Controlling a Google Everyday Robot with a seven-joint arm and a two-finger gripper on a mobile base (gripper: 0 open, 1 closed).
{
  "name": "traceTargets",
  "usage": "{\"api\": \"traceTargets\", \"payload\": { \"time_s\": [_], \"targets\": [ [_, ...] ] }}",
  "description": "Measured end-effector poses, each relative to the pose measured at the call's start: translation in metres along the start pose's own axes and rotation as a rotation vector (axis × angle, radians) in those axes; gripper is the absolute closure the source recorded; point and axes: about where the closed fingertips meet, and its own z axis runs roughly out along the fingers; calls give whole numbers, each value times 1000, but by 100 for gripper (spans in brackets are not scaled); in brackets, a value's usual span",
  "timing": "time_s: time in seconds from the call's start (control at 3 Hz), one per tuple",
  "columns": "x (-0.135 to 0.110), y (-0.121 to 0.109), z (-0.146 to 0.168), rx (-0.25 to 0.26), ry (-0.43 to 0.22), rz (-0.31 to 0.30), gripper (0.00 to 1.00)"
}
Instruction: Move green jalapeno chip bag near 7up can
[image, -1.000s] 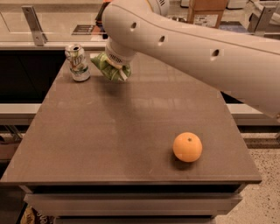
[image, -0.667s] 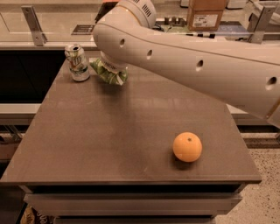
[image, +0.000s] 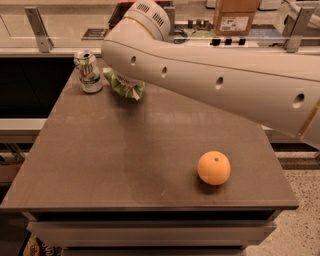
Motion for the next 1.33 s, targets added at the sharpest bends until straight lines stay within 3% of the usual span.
{"api": "traceTargets", "payload": {
  "time_s": [1.0, 1.33],
  "targets": [
    [0, 0, -2, 2, -1, -2, 13],
    [-1, 0, -3, 3, -1, -3, 0]
  ]
}}
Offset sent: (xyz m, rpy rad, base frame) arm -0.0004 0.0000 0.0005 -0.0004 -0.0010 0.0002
